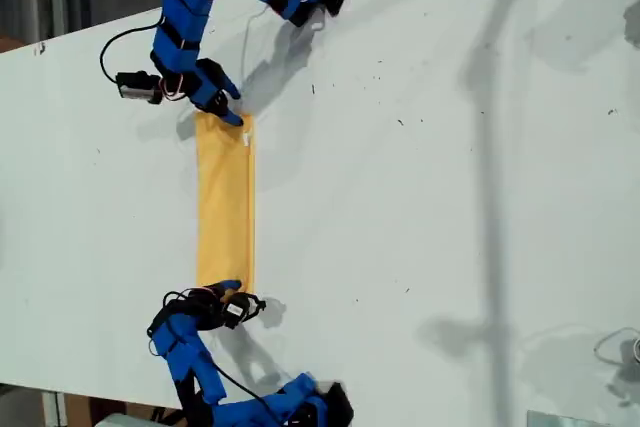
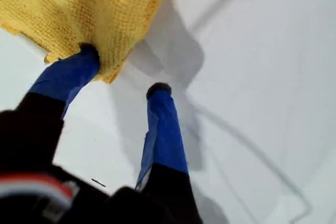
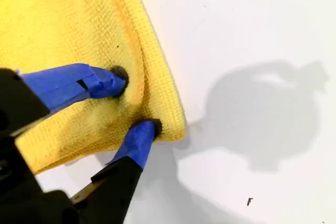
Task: Grasp corners of a square towel and fold twice.
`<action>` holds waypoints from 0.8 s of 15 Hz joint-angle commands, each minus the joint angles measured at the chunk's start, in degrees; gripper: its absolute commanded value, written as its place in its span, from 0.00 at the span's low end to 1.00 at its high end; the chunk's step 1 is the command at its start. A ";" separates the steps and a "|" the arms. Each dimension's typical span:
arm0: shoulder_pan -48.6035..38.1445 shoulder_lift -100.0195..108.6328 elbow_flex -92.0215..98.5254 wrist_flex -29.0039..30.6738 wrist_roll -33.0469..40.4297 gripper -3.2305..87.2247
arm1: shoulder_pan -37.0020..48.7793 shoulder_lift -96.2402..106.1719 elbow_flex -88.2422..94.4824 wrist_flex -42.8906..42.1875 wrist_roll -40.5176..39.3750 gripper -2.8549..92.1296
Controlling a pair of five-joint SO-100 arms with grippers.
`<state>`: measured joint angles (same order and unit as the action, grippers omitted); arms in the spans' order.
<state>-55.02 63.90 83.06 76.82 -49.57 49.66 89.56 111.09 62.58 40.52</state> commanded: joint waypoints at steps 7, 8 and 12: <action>-1.05 0.00 -0.79 -0.70 0.00 0.21 | -0.18 19.51 -0.88 7.29 0.09 0.22; -0.53 0.35 -0.97 -0.88 0.35 0.21 | -0.97 18.81 -0.09 5.62 0.09 0.22; 3.87 2.20 -8.00 4.92 0.09 0.31 | -0.97 16.26 0.26 4.04 0.18 0.22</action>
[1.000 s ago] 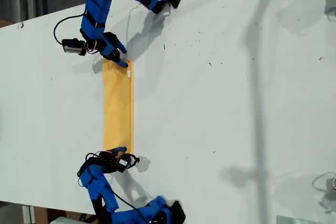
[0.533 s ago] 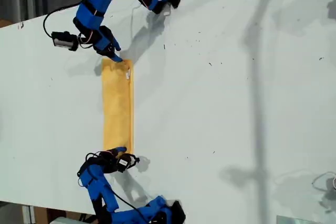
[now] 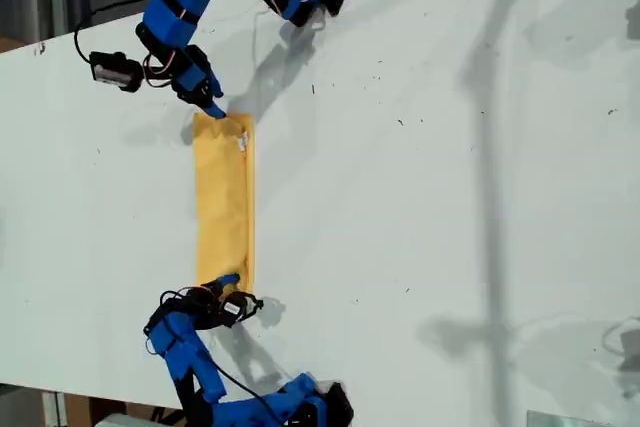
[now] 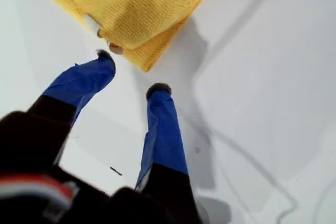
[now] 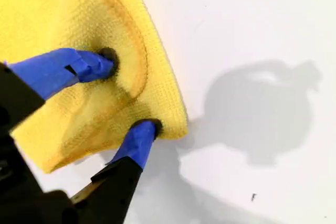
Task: Grasp corners of a square towel and fold twice.
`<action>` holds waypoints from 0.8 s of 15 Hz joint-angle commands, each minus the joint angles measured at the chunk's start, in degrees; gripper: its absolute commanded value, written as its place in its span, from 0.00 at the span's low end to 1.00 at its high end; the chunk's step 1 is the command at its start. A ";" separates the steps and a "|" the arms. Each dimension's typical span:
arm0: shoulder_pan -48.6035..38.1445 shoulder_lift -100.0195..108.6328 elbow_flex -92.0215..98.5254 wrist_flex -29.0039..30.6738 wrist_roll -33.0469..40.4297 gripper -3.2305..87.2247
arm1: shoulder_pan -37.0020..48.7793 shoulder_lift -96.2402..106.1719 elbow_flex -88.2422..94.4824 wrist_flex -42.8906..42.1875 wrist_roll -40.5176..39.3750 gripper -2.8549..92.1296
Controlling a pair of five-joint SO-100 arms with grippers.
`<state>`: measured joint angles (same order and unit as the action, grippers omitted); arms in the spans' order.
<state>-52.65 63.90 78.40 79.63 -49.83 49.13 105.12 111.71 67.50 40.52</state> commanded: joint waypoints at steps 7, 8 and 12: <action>0.88 9.93 0.79 5.98 0.44 0.27 | -0.18 1.49 2.46 -2.81 0.18 0.22; 0.35 11.34 2.46 5.89 0.53 0.25 | 0.00 1.49 2.72 -2.99 0.18 0.22; -2.55 14.15 9.32 4.31 1.67 0.24 | 0.09 1.58 3.25 -3.52 0.18 0.22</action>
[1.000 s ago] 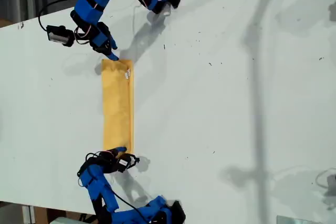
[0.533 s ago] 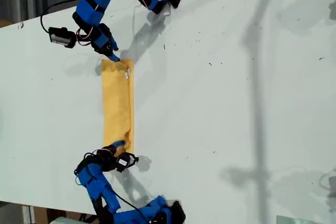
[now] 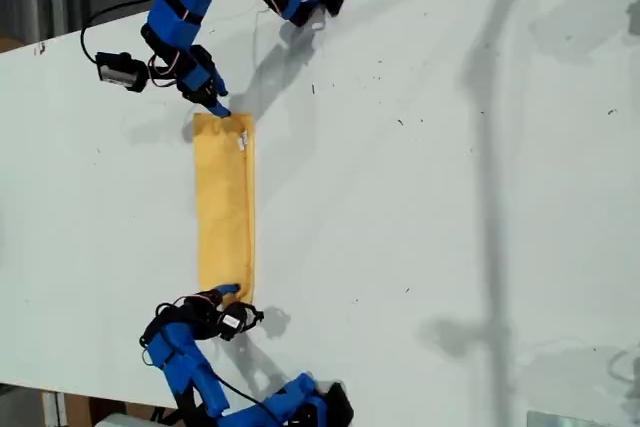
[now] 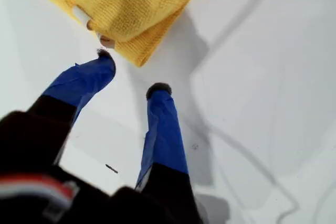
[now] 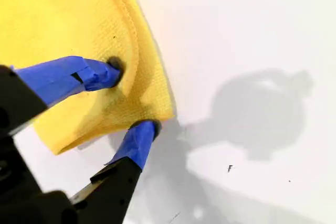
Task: Grasp corners of a square towel and fold twice.
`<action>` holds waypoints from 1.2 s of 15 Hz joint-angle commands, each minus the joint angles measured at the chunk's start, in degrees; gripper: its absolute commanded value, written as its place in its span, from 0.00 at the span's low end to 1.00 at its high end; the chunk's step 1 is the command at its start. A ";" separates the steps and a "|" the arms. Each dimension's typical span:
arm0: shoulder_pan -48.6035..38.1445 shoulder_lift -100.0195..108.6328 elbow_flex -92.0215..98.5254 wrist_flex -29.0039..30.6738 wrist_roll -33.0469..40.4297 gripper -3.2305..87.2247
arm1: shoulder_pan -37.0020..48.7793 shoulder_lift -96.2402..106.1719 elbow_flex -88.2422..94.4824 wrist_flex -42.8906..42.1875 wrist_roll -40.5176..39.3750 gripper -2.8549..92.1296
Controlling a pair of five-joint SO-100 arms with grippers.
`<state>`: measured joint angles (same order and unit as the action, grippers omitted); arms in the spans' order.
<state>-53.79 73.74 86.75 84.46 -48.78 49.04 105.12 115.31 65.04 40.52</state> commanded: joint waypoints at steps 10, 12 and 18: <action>1.58 9.84 -0.70 -1.41 -2.20 0.24 | 0.00 1.41 0.62 -2.46 0.18 0.21; 2.20 16.96 8.53 -10.46 -3.78 0.25 | 0.18 1.41 1.23 -2.64 0.18 0.21; 5.54 20.48 2.72 -3.08 -5.80 0.25 | 0.53 1.85 1.49 -2.64 -0.18 0.21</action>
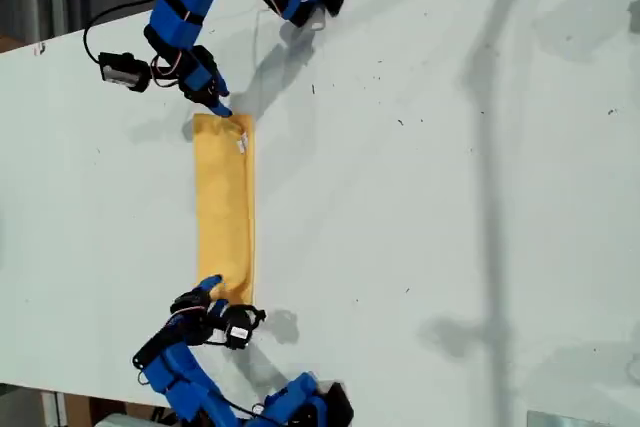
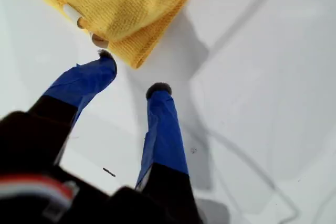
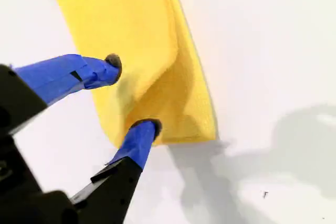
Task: Grasp corners of a square towel and fold twice.
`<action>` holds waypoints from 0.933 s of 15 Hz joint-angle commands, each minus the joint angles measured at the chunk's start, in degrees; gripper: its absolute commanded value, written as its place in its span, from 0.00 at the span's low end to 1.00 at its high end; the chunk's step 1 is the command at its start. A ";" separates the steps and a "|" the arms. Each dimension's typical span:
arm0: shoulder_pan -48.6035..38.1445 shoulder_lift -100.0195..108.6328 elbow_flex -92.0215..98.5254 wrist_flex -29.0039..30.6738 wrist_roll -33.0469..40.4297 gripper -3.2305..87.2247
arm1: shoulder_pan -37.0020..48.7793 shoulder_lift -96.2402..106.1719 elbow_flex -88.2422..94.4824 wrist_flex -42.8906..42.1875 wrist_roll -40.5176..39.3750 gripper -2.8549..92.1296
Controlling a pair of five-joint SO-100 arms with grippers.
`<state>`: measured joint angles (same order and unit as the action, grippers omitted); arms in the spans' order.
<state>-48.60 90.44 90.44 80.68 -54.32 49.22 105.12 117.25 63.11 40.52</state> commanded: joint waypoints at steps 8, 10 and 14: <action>-5.54 8.35 3.16 3.08 1.93 0.24 | 1.85 -6.59 -3.43 -4.04 -0.88 0.22; -10.37 20.74 15.12 -1.41 0.97 0.25 | 1.05 -16.52 -9.93 -3.78 -2.11 0.31; -12.30 37.79 31.46 -6.86 0.26 0.25 | -2.90 -25.31 -25.58 4.13 -2.46 0.42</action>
<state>-60.21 123.84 119.53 75.32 -53.09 47.55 79.19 97.73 65.57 38.67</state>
